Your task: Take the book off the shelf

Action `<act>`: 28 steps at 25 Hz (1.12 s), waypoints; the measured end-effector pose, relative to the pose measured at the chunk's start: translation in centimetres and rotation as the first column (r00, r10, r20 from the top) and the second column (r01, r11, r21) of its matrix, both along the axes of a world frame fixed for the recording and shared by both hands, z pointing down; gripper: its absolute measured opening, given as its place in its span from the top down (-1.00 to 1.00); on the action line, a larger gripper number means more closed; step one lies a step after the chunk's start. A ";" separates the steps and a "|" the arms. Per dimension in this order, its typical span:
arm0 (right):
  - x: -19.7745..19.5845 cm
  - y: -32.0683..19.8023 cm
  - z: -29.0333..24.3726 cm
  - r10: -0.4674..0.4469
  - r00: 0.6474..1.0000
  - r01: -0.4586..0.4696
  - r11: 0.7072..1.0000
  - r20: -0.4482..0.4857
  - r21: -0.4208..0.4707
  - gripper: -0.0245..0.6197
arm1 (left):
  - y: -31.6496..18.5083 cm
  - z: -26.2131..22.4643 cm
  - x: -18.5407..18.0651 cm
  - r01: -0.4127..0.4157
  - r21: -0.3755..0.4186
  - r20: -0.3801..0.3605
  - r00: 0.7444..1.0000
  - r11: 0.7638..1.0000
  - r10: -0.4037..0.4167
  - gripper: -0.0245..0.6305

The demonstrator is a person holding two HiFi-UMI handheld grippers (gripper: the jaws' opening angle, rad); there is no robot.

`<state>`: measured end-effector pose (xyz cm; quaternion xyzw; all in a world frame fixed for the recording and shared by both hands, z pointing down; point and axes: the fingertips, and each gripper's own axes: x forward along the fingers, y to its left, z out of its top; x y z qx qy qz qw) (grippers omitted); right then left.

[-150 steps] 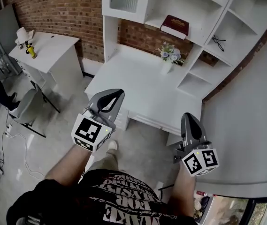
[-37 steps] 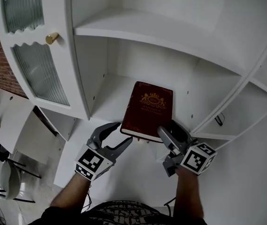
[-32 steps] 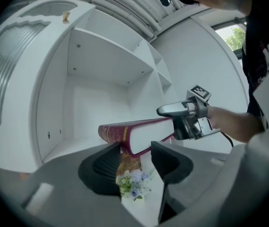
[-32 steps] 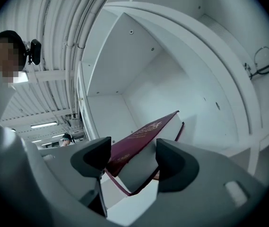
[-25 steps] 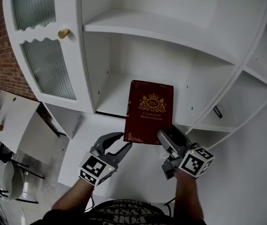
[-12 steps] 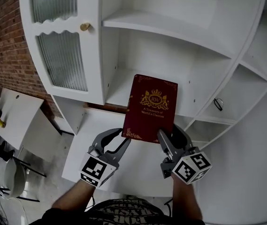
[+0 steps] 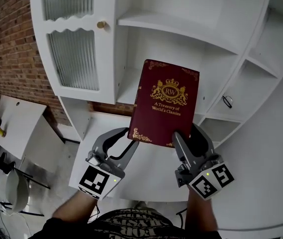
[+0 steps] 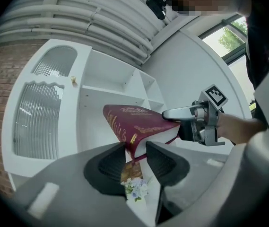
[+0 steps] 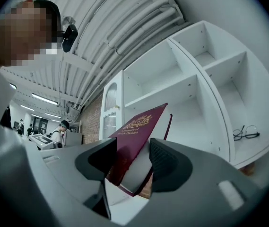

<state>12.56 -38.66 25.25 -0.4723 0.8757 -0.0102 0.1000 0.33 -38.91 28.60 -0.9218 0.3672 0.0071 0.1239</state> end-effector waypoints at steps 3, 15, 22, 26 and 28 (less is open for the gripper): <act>-0.6 1.5 -1.4 0.016 1.000 -0.016 0.999 -0.012 0.031 0.22 | 1.1 -1.3 -0.6 -0.012 0.019 -0.013 1.000 1.000 0.012 0.49; -2.7 4.2 -4.0 0.026 1.000 -0.025 0.996 -0.012 0.086 0.22 | 3.5 -4.2 -2.7 -0.012 0.083 -0.003 1.000 0.996 0.012 0.50; -2.8 4.2 -4.1 0.024 1.000 -0.023 0.997 -0.015 0.069 0.22 | 3.6 -4.3 -2.8 -0.002 0.076 0.003 1.000 0.997 0.002 0.50; -2.8 4.1 -3.8 0.027 1.000 -0.026 0.998 -0.017 0.059 0.22 | 3.5 -3.9 -2.8 -0.003 0.058 -0.001 1.000 0.998 0.003 0.50; -2.7 3.8 -3.4 0.025 1.000 -0.024 0.998 -0.013 0.052 0.22 | 3.3 -3.5 -2.8 -0.004 0.058 0.006 1.000 0.998 0.003 0.50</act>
